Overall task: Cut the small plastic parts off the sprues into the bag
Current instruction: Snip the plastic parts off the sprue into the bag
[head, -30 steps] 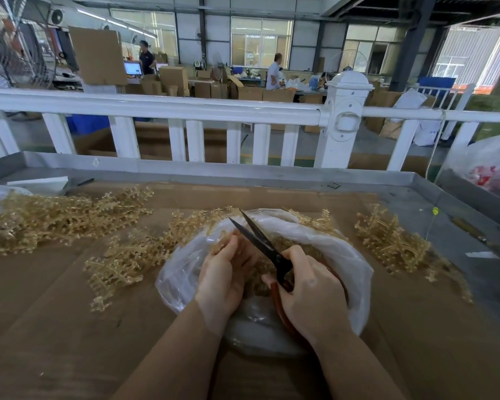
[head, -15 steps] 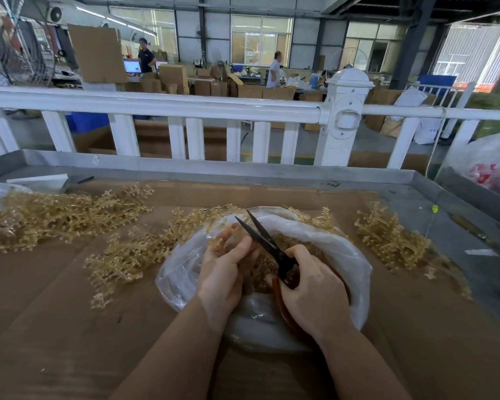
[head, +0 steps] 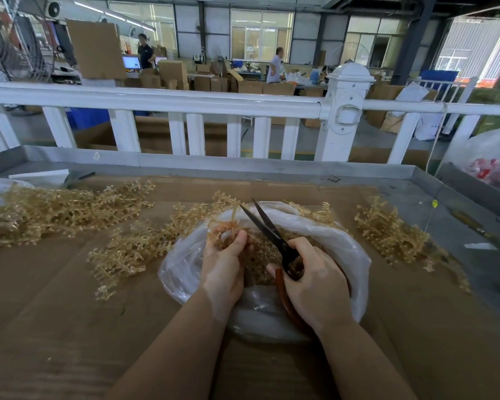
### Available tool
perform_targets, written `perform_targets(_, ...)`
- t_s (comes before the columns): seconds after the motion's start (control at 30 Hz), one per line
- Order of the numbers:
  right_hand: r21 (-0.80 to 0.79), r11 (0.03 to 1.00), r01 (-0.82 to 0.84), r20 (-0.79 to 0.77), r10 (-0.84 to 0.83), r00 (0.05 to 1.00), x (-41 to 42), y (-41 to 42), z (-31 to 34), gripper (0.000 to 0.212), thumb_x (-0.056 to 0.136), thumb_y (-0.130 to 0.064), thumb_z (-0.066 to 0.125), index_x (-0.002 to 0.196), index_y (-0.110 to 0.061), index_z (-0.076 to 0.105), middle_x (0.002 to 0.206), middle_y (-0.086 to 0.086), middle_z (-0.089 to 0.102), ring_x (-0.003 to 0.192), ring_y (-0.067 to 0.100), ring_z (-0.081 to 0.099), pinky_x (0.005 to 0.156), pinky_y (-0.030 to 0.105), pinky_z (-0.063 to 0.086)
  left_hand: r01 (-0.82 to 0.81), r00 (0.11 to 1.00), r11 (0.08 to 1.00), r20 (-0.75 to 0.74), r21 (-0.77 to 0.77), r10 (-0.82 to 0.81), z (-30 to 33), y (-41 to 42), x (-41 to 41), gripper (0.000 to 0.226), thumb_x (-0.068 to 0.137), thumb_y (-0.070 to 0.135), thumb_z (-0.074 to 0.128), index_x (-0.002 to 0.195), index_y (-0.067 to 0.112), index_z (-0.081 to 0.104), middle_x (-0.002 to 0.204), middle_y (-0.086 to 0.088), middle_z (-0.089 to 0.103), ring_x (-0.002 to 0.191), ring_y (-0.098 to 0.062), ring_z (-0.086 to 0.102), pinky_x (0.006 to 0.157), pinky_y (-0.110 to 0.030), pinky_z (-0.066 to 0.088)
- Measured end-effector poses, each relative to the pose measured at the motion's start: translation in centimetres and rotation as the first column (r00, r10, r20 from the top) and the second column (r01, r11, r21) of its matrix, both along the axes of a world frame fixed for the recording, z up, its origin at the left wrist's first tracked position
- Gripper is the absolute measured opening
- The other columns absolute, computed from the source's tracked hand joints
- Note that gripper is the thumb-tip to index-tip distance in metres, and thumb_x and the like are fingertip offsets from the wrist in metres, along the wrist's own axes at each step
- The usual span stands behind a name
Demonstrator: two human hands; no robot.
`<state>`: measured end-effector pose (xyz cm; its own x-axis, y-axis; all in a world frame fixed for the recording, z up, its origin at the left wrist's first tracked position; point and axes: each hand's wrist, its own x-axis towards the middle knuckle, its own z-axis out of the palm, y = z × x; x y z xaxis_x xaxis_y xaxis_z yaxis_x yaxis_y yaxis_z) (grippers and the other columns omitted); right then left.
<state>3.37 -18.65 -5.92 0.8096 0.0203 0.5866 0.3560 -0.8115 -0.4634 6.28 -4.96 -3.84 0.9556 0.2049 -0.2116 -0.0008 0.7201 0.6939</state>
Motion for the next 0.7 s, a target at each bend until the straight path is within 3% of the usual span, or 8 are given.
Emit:
perform_targets(0.17, 0.019, 1.0, -0.001, 0.004, 0.0, 1.0, -0.1, -0.1, -0.1, 0.038, 0.077, -0.044, 0.072, 0.106, -0.022, 0.06, 0.092, -0.006, 0.065, 0.085, 0.012, 0.06, 0.075, 0.023, 0.048, -0.003, 1.0, 1.0, 0.001, -0.003, 0.003, 0.0, -0.1, -0.1, 0.02, 0.089, -0.009, 0.054, 0.096, 0.009, 0.058, 0.074, -0.006, 0.065, 0.057, -0.009, 0.066, 0.05, -0.02, 0.053)
perform_targets(0.4, 0.027, 0.999, -0.023, -0.015, 0.024, 1.0, -0.1, -0.2, 0.0, 0.039, 0.077, -0.042, 0.074, 0.108, -0.022, 0.06, 0.095, -0.006, 0.066, 0.09, 0.01, 0.06, 0.079, 0.018, 0.043, 0.018, 0.997, 0.991, 0.069, 0.133, -0.027, -0.7, 0.0, 0.1, 0.015, 0.089, -0.003, 0.058, 0.095, 0.01, 0.059, 0.072, -0.001, 0.067, 0.061, -0.007, 0.067, 0.054, -0.019, 0.053)
perform_targets(0.7, 0.038, 0.998, -0.043, -0.045, 0.045, 0.998, -0.2, -0.2, 0.3, 0.035, 0.077, -0.04, 0.075, 0.104, -0.022, 0.06, 0.089, -0.007, 0.065, 0.086, 0.01, 0.058, 0.075, 0.021, 0.047, -0.004, 0.992, 0.988, 0.126, 0.152, -0.015, -1.1, -0.1, 0.2, 0.022, 0.088, -0.01, 0.055, 0.088, 0.011, 0.049, 0.073, -0.006, 0.06, 0.058, -0.009, 0.063, 0.06, -0.019, 0.055)
